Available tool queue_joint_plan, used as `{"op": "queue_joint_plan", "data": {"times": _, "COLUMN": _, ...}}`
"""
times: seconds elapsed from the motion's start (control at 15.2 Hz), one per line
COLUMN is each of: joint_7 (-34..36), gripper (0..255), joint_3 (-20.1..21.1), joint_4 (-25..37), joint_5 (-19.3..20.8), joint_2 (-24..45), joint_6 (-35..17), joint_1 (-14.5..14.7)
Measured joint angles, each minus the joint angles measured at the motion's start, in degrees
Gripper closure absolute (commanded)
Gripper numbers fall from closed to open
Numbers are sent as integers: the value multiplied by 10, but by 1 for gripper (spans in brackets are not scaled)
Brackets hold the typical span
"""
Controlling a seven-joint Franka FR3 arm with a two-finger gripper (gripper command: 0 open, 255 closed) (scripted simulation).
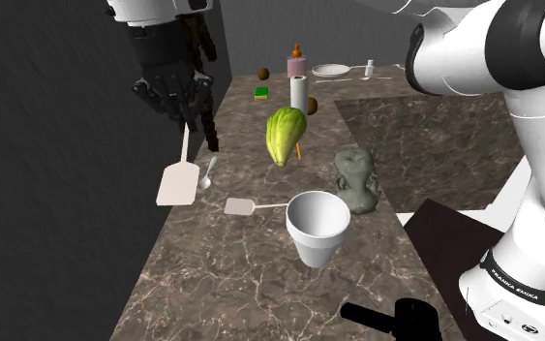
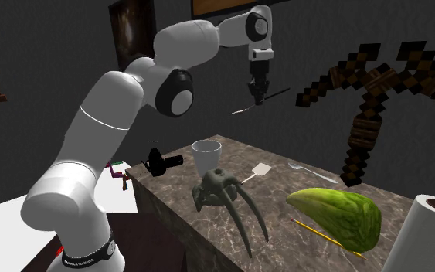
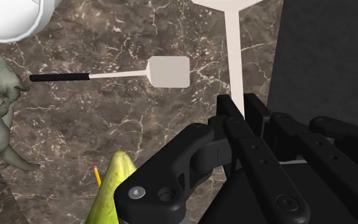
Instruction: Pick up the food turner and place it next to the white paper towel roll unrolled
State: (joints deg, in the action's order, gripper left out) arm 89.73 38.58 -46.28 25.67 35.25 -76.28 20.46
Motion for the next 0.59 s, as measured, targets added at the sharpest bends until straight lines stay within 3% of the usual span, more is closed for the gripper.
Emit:
{"op": "queue_joint_plan", "data": {"times": 0.07, "joint_7": -2, "gripper": 255, "joint_3": -3, "joint_4": 20, "joint_5": 4, "joint_2": 8, "joint_6": 10, "joint_1": 9}}
{"op": "queue_joint_plan", "data": {"times": 0.2, "joint_7": -12, "gripper": 255, "joint_3": 3, "joint_4": -17, "joint_5": -9, "joint_2": -18, "joint_6": 0, "joint_1": -23}}
{"op": "queue_joint_plan", "data": {"times": 0.4, "joint_7": -35, "gripper": 255, "joint_3": 18, "joint_4": -131, "joint_5": -48, "joint_2": -88, "joint_6": -45, "joint_1": -106}}
{"op": "queue_joint_plan", "data": {"times": 0.59, "joint_7": -73, "gripper": 255, "joint_3": 20, "joint_4": -206, "joint_5": -81, "joint_2": -140, "joint_6": -78, "joint_1": -173}}
